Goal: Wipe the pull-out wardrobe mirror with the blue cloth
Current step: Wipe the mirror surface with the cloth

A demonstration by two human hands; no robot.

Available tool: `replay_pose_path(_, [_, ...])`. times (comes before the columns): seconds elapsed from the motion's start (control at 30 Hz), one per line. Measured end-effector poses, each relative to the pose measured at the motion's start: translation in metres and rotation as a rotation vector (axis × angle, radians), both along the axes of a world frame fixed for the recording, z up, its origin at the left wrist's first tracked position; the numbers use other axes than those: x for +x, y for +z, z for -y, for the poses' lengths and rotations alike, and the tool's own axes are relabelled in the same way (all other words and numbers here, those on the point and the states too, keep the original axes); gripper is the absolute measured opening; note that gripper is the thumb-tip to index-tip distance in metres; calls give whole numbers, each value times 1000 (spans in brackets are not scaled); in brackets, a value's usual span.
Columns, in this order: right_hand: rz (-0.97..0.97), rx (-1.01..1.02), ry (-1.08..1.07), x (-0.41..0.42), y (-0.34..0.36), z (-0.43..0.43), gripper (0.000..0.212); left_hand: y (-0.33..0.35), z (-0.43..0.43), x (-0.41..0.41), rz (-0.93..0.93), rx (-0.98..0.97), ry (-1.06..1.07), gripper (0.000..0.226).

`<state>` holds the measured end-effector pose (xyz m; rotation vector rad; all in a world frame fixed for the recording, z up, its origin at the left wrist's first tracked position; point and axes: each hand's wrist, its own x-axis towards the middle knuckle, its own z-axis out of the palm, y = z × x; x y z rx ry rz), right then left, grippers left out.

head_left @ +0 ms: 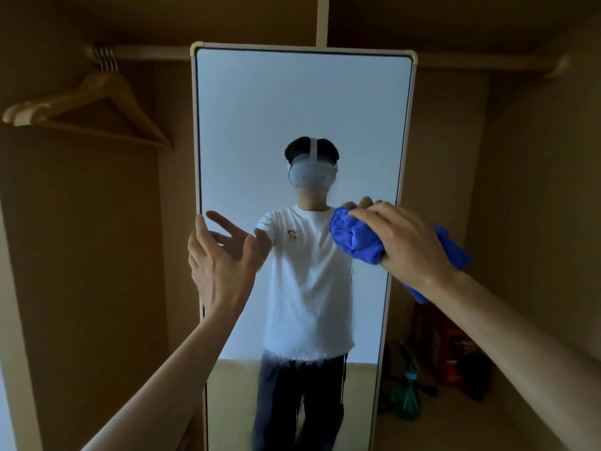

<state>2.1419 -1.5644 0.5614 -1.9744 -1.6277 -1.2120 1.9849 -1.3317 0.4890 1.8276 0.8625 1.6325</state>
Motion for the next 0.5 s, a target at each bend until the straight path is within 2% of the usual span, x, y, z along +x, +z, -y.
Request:
replay_pose_path(0.2, [-102,40,12,-2,-29,4,57,0,0,-6,-5,-2,-29,88])
replay_pose_path(0.3, [-254,78,146,-2,-21,-1,34,1,-1,-10,-12,-3,-48,88])
replay_pose_path(0.4, [-426,238,5,-4,-14,-3,53,3,-4,-14,-14,-20,-51,86])
replay_pose_path(0.5, [-443,423,-99,-5,-5,-4,47,6,-4,-18,-6,-15,-41,82])
